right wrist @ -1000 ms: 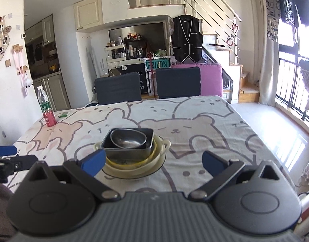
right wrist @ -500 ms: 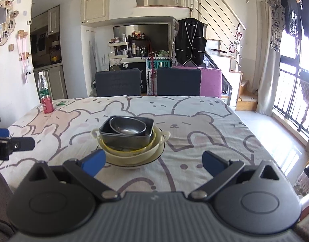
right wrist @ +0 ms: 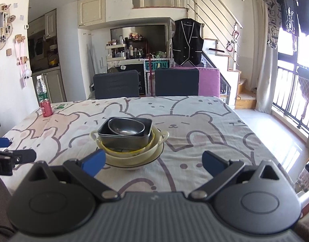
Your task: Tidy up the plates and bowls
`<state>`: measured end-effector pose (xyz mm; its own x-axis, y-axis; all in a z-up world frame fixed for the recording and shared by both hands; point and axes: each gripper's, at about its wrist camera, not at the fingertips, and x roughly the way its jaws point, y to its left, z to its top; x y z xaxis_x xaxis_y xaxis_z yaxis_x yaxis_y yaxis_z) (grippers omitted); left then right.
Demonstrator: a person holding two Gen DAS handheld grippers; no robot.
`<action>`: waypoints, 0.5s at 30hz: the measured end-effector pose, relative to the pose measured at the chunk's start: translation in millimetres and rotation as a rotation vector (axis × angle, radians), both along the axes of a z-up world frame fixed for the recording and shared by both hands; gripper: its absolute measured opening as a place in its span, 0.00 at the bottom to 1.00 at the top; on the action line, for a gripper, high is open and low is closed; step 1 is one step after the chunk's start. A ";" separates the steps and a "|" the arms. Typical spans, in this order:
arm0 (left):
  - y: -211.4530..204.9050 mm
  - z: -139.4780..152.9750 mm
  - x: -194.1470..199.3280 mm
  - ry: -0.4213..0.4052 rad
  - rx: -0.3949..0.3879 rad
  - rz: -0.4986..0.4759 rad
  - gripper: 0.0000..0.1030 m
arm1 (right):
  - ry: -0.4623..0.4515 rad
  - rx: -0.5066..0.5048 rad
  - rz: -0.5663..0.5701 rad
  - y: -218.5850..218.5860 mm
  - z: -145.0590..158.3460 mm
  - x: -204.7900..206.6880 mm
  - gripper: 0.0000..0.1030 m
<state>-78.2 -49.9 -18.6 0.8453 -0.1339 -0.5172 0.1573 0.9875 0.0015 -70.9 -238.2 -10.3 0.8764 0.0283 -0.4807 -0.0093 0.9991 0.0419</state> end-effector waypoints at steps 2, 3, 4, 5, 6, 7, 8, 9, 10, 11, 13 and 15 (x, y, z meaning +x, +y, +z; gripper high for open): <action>-0.1 0.7 0.0 -0.002 -0.004 0.001 1.00 | 0.000 -0.003 -0.001 0.6 -0.2 0.0 1.00; -0.1 0.6 -0.2 -0.003 -0.005 0.001 1.00 | 0.000 -0.005 -0.001 0.8 -1.1 -0.4 1.00; -0.5 1.0 -0.4 -0.004 -0.006 0.002 1.00 | 0.001 -0.005 -0.001 0.5 -1.3 -0.4 1.00; -0.5 0.9 -0.5 -0.005 -0.006 0.003 1.00 | 0.001 -0.005 -0.002 0.2 -1.5 -0.3 1.00; -0.6 0.7 -0.6 -0.005 -0.005 0.003 1.00 | 0.001 -0.006 -0.004 -0.2 -1.6 -0.3 1.00; -0.6 0.9 -0.8 -0.005 -0.005 0.003 1.00 | 0.002 -0.005 -0.004 -0.9 -1.8 -0.7 1.00; -0.6 0.9 -0.9 -0.006 -0.005 0.003 1.00 | 0.002 -0.004 -0.004 -1.2 -1.8 -0.8 1.00; -0.5 0.8 -1.1 -0.006 -0.006 0.003 1.00 | 0.002 -0.004 -0.002 -1.6 -2.0 -0.8 1.00; -0.4 1.0 -0.8 -0.005 -0.006 0.003 1.00 | 0.002 -0.005 -0.002 -1.7 -2.2 -0.8 1.00; -0.4 1.0 -0.8 -0.006 -0.006 0.003 1.00 | 0.003 -0.006 -0.001 -1.6 -2.2 -0.8 1.00; -0.3 1.0 -0.8 -0.005 -0.006 0.003 1.00 | 0.003 -0.006 -0.002 -1.3 -2.3 -1.0 1.00; -0.3 1.0 -0.8 -0.006 -0.006 0.002 1.00 | 0.003 -0.006 0.001 -2.2 -2.1 -0.8 1.00</action>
